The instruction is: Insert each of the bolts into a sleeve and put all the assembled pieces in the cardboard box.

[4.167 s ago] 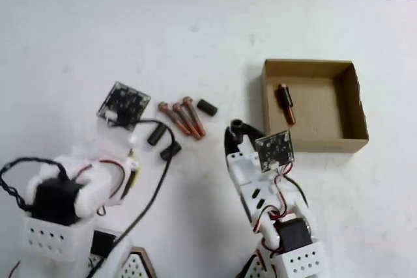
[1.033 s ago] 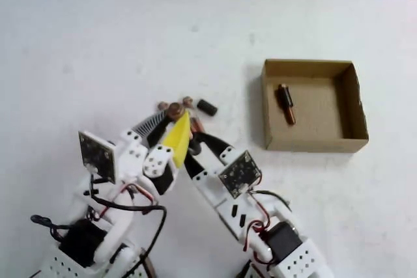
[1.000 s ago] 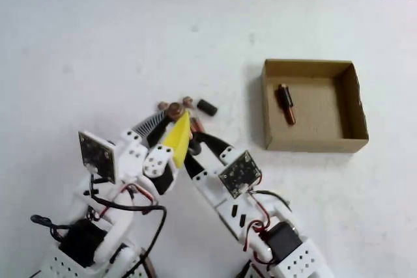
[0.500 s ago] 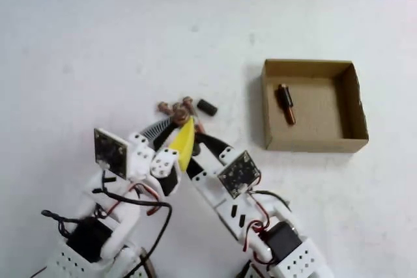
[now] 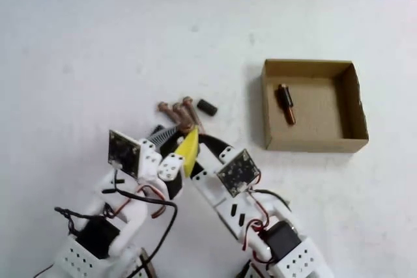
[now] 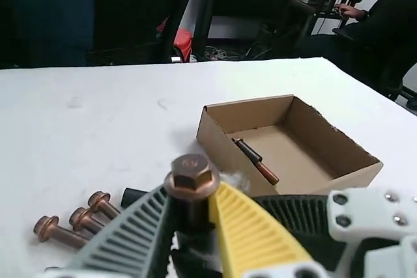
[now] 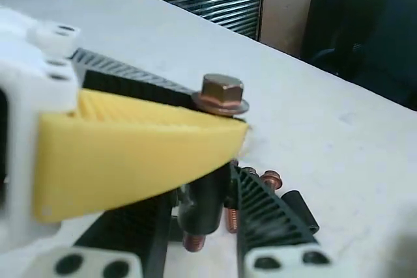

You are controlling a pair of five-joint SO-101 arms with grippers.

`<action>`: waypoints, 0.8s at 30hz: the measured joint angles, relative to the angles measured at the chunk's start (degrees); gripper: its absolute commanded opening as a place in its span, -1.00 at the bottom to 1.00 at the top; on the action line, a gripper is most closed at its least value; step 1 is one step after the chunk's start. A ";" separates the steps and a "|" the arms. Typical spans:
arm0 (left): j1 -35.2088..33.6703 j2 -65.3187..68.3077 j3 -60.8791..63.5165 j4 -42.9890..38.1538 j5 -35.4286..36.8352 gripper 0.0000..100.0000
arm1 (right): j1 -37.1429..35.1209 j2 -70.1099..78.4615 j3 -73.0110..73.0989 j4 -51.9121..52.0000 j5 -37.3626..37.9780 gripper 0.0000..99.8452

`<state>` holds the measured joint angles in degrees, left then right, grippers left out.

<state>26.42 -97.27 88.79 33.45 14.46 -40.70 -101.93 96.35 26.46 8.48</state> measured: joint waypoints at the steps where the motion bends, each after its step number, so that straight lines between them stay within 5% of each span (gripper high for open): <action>1: 0.00 0.00 0.44 -0.35 0.00 -0.95 | 0.00 0.00 0.00 0.00 0.00 -0.96; 10: 0.00 0.00 0.88 -0.44 0.00 -0.94 | 0.00 0.62 0.09 0.00 0.00 -0.96; 18: -0.79 -0.09 1.23 -0.44 -0.09 -0.42 | 0.53 0.62 0.09 0.09 0.00 -0.96; 24: -0.88 -0.09 1.49 -0.09 0.00 -0.35 | 0.88 0.53 0.09 0.09 0.09 -0.96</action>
<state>25.54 -97.36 90.29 33.36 14.46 -39.82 -101.41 96.44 26.55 8.57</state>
